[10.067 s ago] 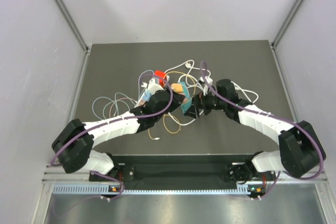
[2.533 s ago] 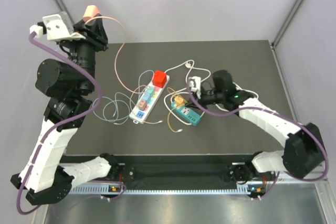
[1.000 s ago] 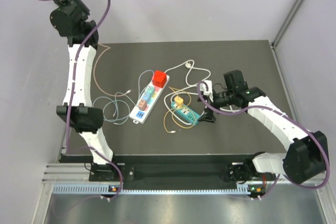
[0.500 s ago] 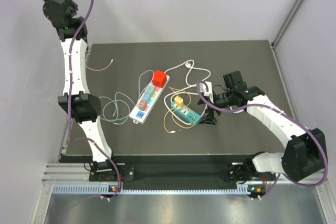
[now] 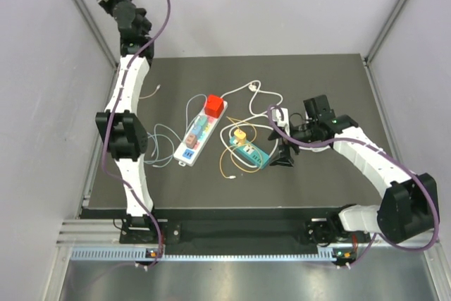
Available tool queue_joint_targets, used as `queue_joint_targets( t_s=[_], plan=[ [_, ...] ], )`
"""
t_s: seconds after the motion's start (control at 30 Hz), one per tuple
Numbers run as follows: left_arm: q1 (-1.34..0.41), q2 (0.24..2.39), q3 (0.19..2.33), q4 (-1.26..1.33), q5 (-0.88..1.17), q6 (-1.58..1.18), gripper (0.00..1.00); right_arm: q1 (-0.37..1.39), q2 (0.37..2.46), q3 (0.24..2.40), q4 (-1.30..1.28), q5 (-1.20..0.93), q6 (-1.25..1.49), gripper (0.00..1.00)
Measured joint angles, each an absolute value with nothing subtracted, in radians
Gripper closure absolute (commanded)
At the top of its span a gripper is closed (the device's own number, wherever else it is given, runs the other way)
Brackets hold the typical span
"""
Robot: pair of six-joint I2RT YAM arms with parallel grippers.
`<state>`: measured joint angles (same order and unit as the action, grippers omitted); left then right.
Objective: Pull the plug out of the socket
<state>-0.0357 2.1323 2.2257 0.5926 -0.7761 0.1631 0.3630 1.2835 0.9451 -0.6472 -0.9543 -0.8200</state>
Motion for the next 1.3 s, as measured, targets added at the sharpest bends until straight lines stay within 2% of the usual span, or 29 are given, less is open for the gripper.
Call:
queue_joint_targets(
  t_s=[0.33, 0.83, 0.97, 1.13, 1.3],
  plan=[
    [-0.098, 2.125, 2.229, 0.409, -0.855, 0.150, 1.00, 0.328, 1.271, 0.952, -0.677, -0.997, -0.834, 0.00],
    [-0.169, 2.185, 2.214, 0.287, -1.043, 0.333, 1.00, 0.281, 1.255, 0.965, -0.689, -1.044, -0.841, 0.00],
    [-0.163, 2.185, 2.106, 0.220, -1.056, 0.263, 0.99, 0.277, 1.255, 0.965, -0.698, -1.047, -0.846, 0.00],
    [-0.141, 2.193, 2.006, -0.009, -0.973, 0.053, 0.94, 0.269, 1.254, 0.965, -0.701, -1.051, -0.846, 0.00],
    [-0.096, 2.204, 1.964, -0.157, -0.833, -0.146, 0.84, 0.264, 1.254, 0.965, -0.704, -1.054, -0.847, 0.00]
  ],
)
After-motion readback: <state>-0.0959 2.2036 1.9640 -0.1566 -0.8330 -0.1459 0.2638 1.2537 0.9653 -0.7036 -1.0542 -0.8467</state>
